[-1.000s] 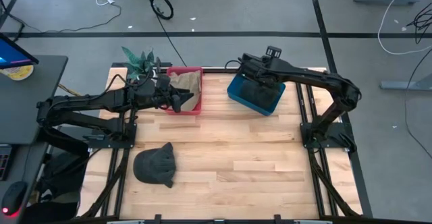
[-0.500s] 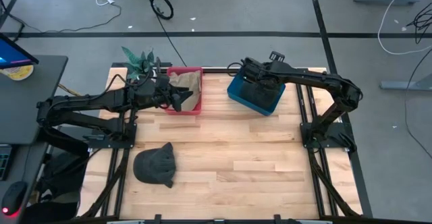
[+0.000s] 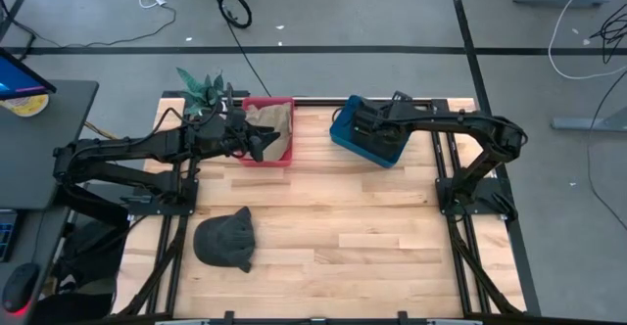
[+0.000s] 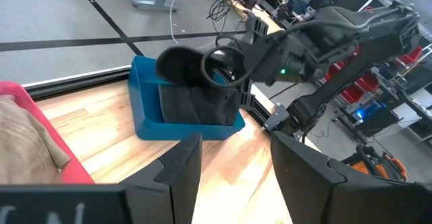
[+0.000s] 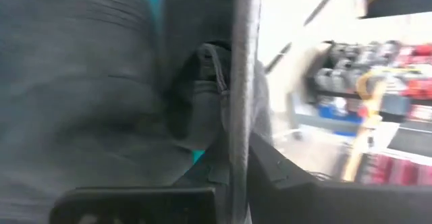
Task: Pick & Place hat
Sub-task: Put the top black cap into the blue bin
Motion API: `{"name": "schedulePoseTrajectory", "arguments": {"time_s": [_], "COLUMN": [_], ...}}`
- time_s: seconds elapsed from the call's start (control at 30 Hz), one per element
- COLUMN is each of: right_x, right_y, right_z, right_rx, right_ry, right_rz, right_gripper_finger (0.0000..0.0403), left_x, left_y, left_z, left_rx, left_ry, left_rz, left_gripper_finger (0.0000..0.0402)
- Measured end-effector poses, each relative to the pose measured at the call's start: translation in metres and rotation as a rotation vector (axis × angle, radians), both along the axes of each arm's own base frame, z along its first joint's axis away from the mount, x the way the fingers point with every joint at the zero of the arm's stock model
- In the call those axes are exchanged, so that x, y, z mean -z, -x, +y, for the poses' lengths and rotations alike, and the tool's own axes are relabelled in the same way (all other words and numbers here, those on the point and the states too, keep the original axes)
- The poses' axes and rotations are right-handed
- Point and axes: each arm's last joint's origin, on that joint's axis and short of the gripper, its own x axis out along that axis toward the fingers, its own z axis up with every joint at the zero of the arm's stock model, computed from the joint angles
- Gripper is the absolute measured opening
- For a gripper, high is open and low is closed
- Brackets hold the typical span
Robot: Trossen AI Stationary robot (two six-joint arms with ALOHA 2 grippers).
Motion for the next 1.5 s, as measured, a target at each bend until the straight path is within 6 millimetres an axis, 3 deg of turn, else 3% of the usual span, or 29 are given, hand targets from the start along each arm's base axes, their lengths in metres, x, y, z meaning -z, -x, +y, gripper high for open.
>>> {"name": "schedulePoseTrajectory", "arguments": {"time_s": [0.23,0.43,1.1,1.27,1.5], "right_x": [0.008,0.010,0.011,0.011,0.010], "right_y": [-0.009,-0.013,-0.014,-0.011,-0.007], "right_z": [0.005,0.001,-0.015,-0.023,-0.031], "right_rx": [0.050,0.111,0.228,0.286,0.363], "right_ry": [-0.157,-0.299,-0.620,-0.601,-0.478], "right_rz": [-0.217,-0.387,-0.638,-0.678,-0.689], "right_gripper_finger": [0.0019,0.0045,0.0228,0.0228,0.0196], "left_x": [0.000,0.000,0.000,0.000,0.000], "left_y": [0.000,0.000,-0.001,-0.002,-0.003], "left_z": [0.000,0.000,-0.007,-0.011,-0.018], "left_rx": [0.000,-0.001,0.056,0.073,0.105], "left_ry": [0.000,0.002,0.010,0.010,0.010], "left_rz": [0.000,-0.001,-0.002,-0.002,-0.002], "left_gripper_finger": [0.0181,0.0181,0.0181,0.0181,0.0181]}}
